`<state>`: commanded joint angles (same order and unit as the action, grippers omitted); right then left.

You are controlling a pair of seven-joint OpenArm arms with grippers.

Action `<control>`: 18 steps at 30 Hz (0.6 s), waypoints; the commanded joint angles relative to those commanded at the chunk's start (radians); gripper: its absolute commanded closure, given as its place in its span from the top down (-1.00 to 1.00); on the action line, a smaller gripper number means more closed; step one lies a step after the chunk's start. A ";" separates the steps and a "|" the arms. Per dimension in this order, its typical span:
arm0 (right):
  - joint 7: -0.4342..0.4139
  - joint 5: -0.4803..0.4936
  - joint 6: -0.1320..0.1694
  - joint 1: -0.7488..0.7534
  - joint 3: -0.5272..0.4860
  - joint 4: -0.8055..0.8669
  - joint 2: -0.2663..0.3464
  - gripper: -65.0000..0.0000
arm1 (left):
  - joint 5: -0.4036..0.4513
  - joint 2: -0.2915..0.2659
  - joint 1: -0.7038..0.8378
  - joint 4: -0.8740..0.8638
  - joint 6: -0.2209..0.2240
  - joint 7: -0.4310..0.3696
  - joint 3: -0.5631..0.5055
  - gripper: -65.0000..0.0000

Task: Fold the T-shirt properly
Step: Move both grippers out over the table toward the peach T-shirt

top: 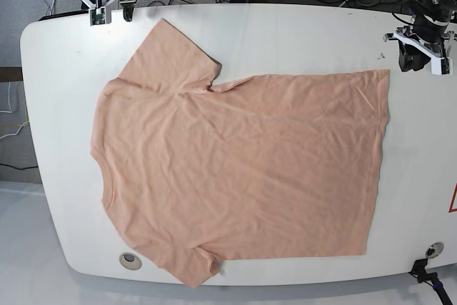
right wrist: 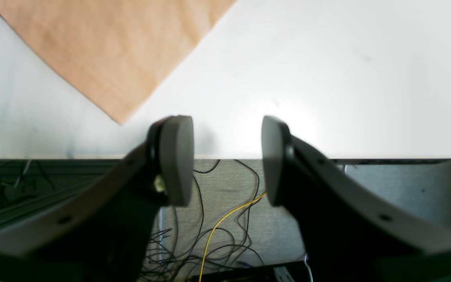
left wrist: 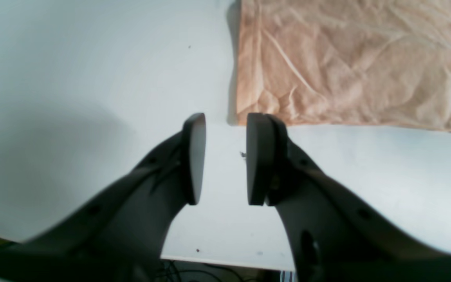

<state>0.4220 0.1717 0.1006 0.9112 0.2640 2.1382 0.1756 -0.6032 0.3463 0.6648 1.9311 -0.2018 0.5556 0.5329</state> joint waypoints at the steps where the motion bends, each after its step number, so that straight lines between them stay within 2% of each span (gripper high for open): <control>1: -0.001 -0.001 0.001 -0.001 -0.003 0.004 0.001 -0.13 | 0.000 -0.002 0.001 -0.001 0.001 0.002 -0.001 -0.49; 11: 0.008 -0.004 -0.008 -0.006 0.002 0.005 0.002 -0.14 | -0.001 -0.005 -0.005 0.000 -0.001 -0.002 -0.005 -0.50; 12: 0.002 -0.002 0.013 -0.013 0.001 -0.004 0.003 -0.14 | -0.004 -0.009 -0.005 -0.001 -0.002 0.009 -0.008 -0.49; 18: 0.006 -0.001 0.015 -0.042 -0.007 -0.032 0.011 -0.15 | 0.003 -0.010 -0.011 -0.009 -0.003 0.010 -0.005 -0.48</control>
<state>0.4285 0.1703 0.1159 0.8696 0.2569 2.1058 0.1871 -0.6003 0.3365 0.6542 1.9216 -0.2047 0.5653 0.5274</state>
